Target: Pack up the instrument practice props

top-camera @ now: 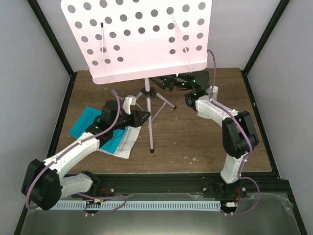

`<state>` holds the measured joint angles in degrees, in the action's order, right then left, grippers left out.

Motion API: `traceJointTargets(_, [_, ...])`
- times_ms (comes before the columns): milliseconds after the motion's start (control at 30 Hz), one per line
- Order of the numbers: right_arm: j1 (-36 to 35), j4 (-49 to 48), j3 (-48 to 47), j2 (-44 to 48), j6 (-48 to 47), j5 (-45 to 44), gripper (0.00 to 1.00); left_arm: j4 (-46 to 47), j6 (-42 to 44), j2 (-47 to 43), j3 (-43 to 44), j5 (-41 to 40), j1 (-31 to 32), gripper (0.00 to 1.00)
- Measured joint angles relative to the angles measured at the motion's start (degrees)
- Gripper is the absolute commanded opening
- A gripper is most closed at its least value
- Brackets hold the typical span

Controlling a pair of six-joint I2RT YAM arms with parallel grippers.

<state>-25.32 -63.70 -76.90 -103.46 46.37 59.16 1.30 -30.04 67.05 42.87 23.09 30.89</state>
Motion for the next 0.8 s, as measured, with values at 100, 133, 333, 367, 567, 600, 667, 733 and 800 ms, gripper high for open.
traceJointTargets(100, [0.0, 0.0, -1.0, -0.7, 0.0, 0.4, 0.47, 0.1, 0.0, 0.8, 0.5, 0.4, -0.2, 0.39])
traceJointTargets(133, [0.0, 0.1, -1.5, -1.1, 0.2, 0.6, 0.45, 0.1, 0.0, 1.1, 0.5, 0.4, -0.2, 0.39])
traceJointTargets(333, [0.0, 0.2, -5.8, -3.4, 1.1, 1.6, 0.40, -0.3, 0.3, 3.4, 1.3, 0.1, -0.2, 0.38])
traceJointTargets(367, [0.0, 0.3, -6.4, -3.7, 1.1, 1.7, 0.40, -0.4, 0.3, 3.7, 1.5, 0.1, -0.2, 0.38])
traceJointTargets(567, [0.0, 0.7, -8.1, -4.7, 1.1, 3.1, 0.44, -0.3, 0.3, 5.4, 3.0, 0.3, -0.2, 0.38])
traceJointTargets(600, [-0.1, 0.8, -8.2, -4.7, 1.0, 3.2, 0.44, -0.2, 0.3, 5.7, 3.2, 0.4, -0.2, 0.37])
traceJointTargets(667, [-0.4, 1.5, -8.5, -4.7, 0.9, 3.5, 0.44, -0.1, 0.5, 6.7, 4.1, 0.5, -0.2, 0.37])
traceJointTargets(733, [-0.5, 2.0, -8.8, -4.7, 0.7, 3.8, 0.45, -0.3, 1.2, 7.8, 5.2, 0.6, -0.2, 0.37])
traceJointTargets(800, [-0.8, 2.5, -9.4, -4.9, 0.4, 4.1, 0.45, -0.4, 1.8, 8.6, 6.1, 0.8, -0.2, 0.37])
